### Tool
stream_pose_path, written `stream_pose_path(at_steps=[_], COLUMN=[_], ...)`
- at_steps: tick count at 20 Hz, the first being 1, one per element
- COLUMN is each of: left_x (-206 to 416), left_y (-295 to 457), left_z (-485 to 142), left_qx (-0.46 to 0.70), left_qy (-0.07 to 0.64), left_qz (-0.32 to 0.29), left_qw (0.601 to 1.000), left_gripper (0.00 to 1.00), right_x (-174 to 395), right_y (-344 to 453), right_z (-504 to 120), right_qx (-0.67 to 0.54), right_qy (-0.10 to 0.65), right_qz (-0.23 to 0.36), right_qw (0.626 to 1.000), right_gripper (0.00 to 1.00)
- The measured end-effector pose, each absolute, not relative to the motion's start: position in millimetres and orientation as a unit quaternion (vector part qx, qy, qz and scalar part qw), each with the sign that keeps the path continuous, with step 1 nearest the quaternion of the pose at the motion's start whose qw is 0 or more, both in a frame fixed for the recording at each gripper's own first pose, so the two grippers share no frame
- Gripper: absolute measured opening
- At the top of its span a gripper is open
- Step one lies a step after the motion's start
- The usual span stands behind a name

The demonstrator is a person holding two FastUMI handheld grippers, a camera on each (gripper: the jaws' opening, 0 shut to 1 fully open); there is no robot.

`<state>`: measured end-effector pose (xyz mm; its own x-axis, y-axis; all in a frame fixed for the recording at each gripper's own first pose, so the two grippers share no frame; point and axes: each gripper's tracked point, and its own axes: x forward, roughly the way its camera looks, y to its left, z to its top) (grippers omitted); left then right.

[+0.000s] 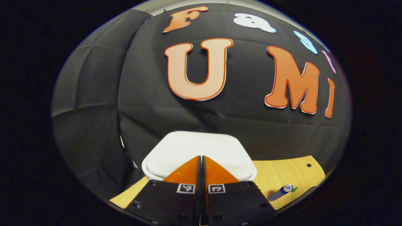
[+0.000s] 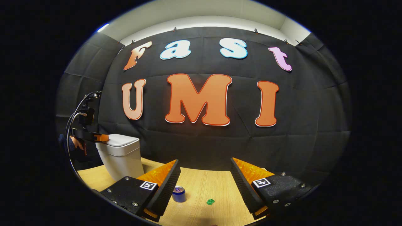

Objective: Press the lid of the desktop garbage bin to open it, pick up the crumpled paper on the desktop and throw it into the bin, then pick up the pop can on the desktop and drop it into the bin, and finally close the garbage bin lid.

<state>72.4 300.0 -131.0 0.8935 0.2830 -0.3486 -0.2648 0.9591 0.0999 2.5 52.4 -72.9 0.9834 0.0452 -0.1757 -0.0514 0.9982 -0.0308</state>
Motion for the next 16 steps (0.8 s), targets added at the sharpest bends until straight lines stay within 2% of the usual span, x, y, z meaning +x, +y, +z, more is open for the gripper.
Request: stream_pose_path(at_steps=[5, 7, 8, 11, 14, 16], left_x=[58.8, 47.9, 40.5, 25.4, 10.2, -1.0], left_y=[271.0, 252.3, 244.2, 205.1, 171.1, 155.7], left_z=[-35.1, -21.2, -17.4, -8.6, -12.4, -21.4], left_qx=[0.035, 0.026, 0.027, 0.028, 0.036, 0.038], left_qy=[0.047, 0.028, 0.025, 0.017, 0.027, 0.043], left_qz=[0.122, 0.112, 0.11, 0.069, 0.034, 0.024], left_qw=[0.991, 0.993, 0.993, 0.997, 0.998, 0.998], left_gripper=[0.05, 0.19, 0.29, 0.43, 0.82, 0.9], right_x=[4.1, 6.2, 7.9, 12.5, 21.0, 26.3], right_y=[38.5, 36.0, 32.7, 32.0, 35.4, 37.0], right_z=[-91.3, -112.1, -124.6, -179.6, -236.7, -281.1], right_qx=[-0.024, -0.03, -0.036, -0.04, -0.033, -0.021], right_qy=[0.101, 0.113, 0.121, 0.179, 0.23, 0.277], right_qz=[0.012, 0.015, 0.01, 0.02, 0.029, 0.034], right_qw=[0.995, 0.993, 0.992, 0.983, 0.972, 0.96], right_gripper=[0.95, 0.94, 0.94, 0.94, 0.95, 0.95])
